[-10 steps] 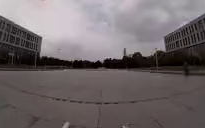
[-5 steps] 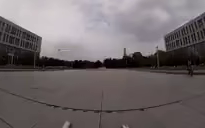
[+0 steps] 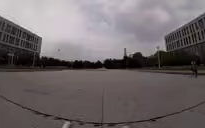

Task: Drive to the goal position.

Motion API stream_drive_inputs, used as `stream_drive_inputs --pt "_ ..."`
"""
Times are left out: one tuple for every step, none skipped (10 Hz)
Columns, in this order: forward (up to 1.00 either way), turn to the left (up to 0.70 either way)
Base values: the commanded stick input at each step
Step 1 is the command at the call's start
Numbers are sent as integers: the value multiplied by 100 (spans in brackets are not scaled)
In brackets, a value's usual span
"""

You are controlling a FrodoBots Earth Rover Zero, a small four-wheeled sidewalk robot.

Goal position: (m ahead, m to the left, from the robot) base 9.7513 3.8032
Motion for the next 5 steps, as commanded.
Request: stream_drive_inputs --pt "70 0" --pt "70 0" --pt "70 0" --pt "70 0" --pt "70 0"
